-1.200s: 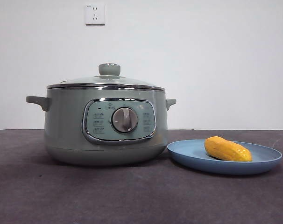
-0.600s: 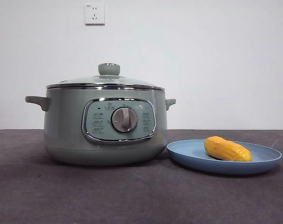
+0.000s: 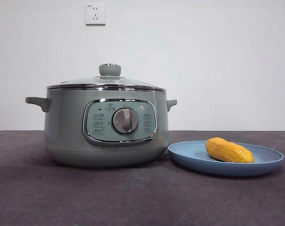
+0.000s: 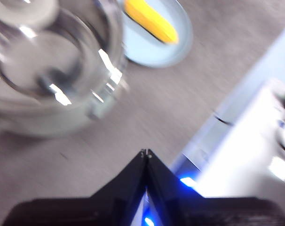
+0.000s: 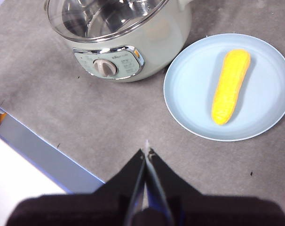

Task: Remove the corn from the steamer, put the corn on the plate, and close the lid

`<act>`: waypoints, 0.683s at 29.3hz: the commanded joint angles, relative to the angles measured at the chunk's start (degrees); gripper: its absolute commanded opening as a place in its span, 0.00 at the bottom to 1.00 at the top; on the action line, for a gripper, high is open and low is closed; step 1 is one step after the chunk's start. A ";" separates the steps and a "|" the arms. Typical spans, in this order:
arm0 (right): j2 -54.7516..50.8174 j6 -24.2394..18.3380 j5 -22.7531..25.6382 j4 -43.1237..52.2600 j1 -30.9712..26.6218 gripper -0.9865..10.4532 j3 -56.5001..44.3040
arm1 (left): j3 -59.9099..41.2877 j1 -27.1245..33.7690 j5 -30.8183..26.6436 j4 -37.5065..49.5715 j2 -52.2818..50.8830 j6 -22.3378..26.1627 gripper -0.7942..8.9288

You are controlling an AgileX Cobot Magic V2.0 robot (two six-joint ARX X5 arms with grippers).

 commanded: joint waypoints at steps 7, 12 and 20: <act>0.02 -0.04 0.17 0.26 0.07 0.09 -0.24 | 0.24 2.69 -6.12 11.15 -2.67 10.10 0.08; 0.04 -0.04 0.17 0.28 0.07 0.09 -0.24 | 0.13 11.61 -2.71 23.58 -8.33 12.15 0.08; 0.02 -0.04 0.17 0.28 0.07 0.09 -0.22 | -12.87 26.27 -2.16 35.15 -22.53 14.86 0.08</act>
